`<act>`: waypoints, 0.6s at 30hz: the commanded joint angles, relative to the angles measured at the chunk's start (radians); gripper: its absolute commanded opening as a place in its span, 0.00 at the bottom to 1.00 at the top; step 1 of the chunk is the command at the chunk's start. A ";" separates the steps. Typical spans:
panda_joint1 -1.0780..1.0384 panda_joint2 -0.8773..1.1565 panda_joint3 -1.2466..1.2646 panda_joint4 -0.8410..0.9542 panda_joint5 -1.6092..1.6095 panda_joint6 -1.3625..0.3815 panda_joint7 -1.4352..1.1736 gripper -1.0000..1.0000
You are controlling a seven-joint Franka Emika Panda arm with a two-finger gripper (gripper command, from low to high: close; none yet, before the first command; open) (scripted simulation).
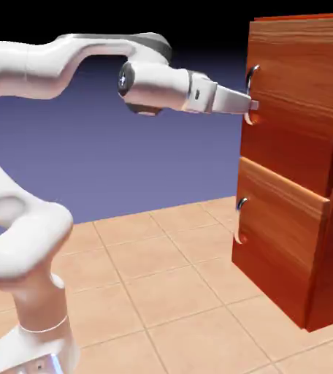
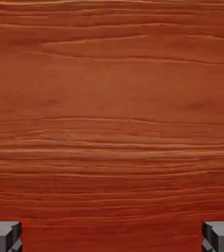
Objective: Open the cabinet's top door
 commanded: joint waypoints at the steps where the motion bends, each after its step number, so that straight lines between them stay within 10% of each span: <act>1: -0.016 -0.003 0.016 0.012 0.044 0.001 -0.033 0.50; 18: -0.279 -0.050 0.295 0.212 0.783 0.013 -0.594 0.50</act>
